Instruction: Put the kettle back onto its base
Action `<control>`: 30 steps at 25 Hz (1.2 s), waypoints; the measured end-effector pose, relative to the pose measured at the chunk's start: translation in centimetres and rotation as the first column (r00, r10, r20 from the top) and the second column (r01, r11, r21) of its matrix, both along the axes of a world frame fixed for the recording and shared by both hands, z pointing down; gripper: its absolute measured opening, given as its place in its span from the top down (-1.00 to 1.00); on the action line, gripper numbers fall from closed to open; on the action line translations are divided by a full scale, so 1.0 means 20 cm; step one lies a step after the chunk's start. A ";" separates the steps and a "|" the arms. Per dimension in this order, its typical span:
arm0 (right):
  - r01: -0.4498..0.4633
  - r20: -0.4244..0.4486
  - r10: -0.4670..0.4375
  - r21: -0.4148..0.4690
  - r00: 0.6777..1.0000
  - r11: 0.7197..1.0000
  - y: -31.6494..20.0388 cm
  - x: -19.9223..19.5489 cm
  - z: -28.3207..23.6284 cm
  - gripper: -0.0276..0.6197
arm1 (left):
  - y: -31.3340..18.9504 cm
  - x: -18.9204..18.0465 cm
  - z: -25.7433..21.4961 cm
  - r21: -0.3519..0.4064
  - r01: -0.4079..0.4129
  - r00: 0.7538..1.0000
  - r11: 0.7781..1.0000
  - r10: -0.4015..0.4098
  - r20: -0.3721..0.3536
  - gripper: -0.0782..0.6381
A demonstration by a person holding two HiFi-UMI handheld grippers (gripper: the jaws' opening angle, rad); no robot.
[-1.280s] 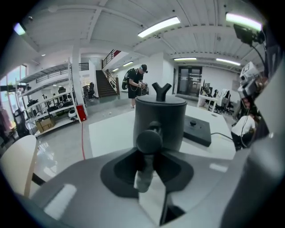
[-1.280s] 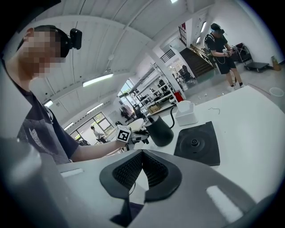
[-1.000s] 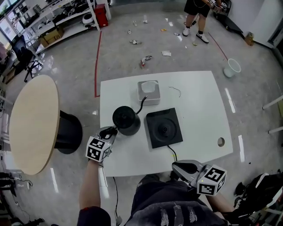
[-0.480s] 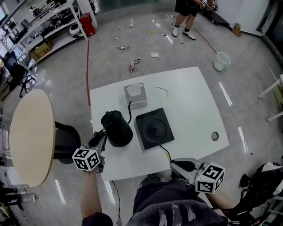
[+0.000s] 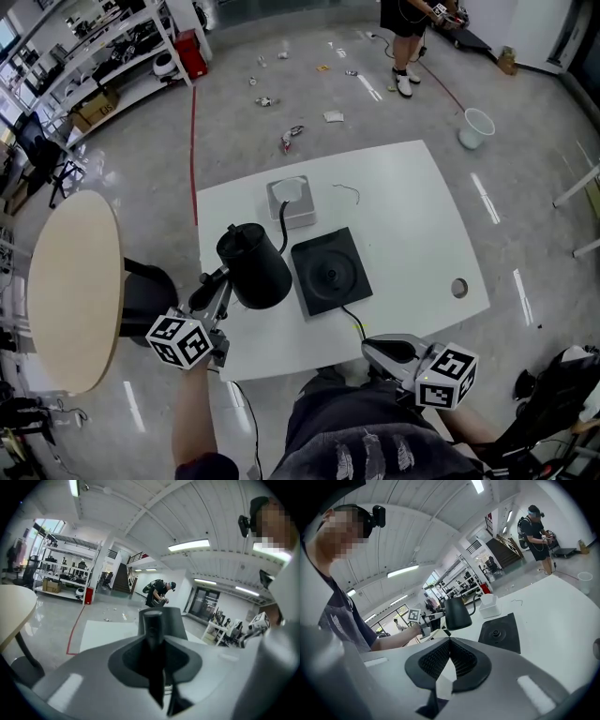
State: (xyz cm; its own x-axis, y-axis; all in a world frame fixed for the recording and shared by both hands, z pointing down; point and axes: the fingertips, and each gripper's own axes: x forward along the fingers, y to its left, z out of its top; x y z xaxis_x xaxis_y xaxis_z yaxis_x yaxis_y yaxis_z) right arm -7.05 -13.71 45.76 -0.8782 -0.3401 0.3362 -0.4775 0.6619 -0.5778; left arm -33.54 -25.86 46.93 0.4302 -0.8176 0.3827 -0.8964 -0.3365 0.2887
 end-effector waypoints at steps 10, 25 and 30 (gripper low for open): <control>-0.061 -0.003 0.061 0.004 0.998 0.998 0.01 0.10 -0.01 0.91 | -0.21 0.48 0.05 0.046 -0.194 0.981 0.980 0.194 -0.008 0.60; -0.126 -0.009 0.126 -0.023 0.992 0.992 0.03 0.27 0.01 0.91 | -0.25 0.79 0.17 0.087 -0.276 0.960 0.957 0.269 0.080 0.60; -0.115 -0.014 0.114 -0.038 0.993 0.993 0.04 0.28 0.01 0.91 | -0.23 0.81 0.17 0.116 -0.265 0.963 0.957 0.257 0.082 0.60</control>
State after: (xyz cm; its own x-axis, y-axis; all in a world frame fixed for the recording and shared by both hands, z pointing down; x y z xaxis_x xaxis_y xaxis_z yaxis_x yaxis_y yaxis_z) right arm -1.48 -12.98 46.00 -0.8304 -0.4247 0.3606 -0.5554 0.5801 -0.5958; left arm -17.29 -30.42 50.30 0.6126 -0.7230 0.3193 -0.7879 -0.5910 0.1733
